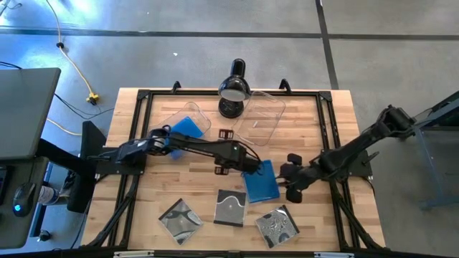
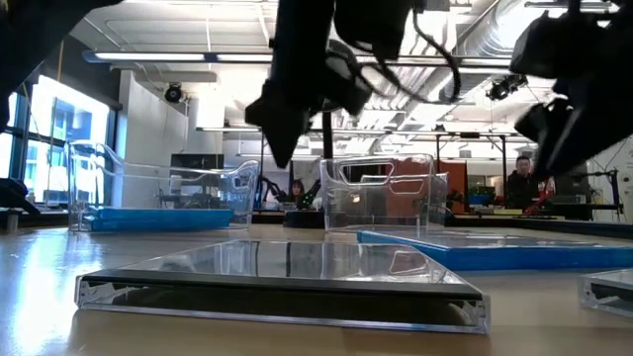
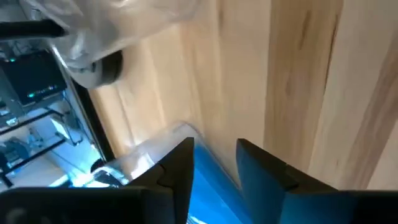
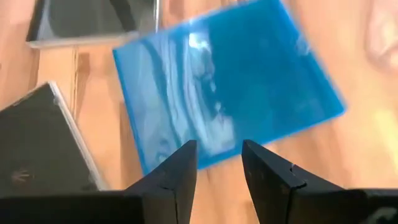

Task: Pick & place jewel cases by type
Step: Put the left blue CD case into the left transparent bin

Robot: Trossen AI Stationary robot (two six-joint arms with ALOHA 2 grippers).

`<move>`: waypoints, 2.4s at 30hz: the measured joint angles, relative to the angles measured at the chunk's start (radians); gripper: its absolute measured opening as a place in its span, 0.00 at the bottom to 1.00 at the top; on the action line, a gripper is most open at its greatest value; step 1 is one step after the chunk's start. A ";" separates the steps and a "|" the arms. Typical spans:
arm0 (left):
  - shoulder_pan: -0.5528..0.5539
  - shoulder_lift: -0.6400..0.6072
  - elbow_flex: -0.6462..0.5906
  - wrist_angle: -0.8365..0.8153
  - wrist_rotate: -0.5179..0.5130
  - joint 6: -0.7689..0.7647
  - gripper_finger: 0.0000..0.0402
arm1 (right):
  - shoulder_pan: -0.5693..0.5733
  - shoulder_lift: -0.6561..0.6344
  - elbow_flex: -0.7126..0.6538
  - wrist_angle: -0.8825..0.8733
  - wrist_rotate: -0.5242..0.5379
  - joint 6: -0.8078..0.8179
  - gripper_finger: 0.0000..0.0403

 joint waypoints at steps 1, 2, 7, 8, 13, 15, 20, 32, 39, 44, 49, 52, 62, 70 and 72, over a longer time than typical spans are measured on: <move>0.000 -0.021 -0.017 -0.009 -0.001 0.001 0.27 | 0.008 0.025 0.010 -0.007 -0.016 0.030 0.31; 0.001 -0.041 -0.034 -0.018 -0.008 0.001 0.25 | 0.017 0.051 0.018 -0.009 -0.031 0.051 0.31; 0.006 -0.192 -0.192 -0.007 -0.013 -0.109 0.21 | 0.077 0.181 0.060 -0.010 -0.067 0.086 0.31; 0.006 -0.233 -0.241 0.006 -0.022 -0.142 0.20 | 0.086 0.202 0.070 -0.021 -0.073 0.086 0.31; 0.006 -0.448 -0.564 0.339 -0.004 -0.239 0.20 | 0.106 0.255 0.127 -0.108 -0.035 0.105 0.31; 0.006 -0.514 -0.692 0.592 0.080 -0.208 0.20 | 0.108 0.260 0.140 -0.143 -0.031 0.117 0.31; 0.006 -0.567 -0.909 1.211 0.309 -0.086 0.20 | 0.114 0.262 0.141 -0.145 -0.027 0.133 0.31; 0.063 -0.444 -0.945 1.392 0.498 -0.116 0.32 | 0.111 0.269 0.141 -0.101 0.062 -0.091 0.31; 0.094 -0.434 -0.945 1.459 0.486 -0.147 0.44 | 0.097 0.268 0.141 0.041 0.087 -0.288 0.31; 0.111 -0.434 -0.945 1.513 0.516 -0.144 0.46 | 0.073 0.269 0.141 0.051 0.060 -0.259 0.31; 0.131 -0.415 -0.945 1.512 0.528 -0.165 0.46 | 0.067 0.309 0.141 0.053 0.040 -0.292 0.31; 0.137 -0.393 -0.942 1.540 0.554 -0.183 0.46 | 0.059 0.336 0.141 0.043 0.024 -0.328 0.31; 0.138 -0.330 -0.943 1.644 0.550 -0.225 0.46 | 0.032 0.346 0.141 0.031 0.012 -0.406 0.31; 0.157 -0.267 -0.940 1.710 0.575 -0.277 0.46 | 0.053 0.334 0.172 0.014 -0.014 -0.422 0.31; 0.161 -0.264 -0.944 1.704 0.583 -0.284 0.46 | 0.066 0.334 0.182 0.012 -0.011 -0.431 0.31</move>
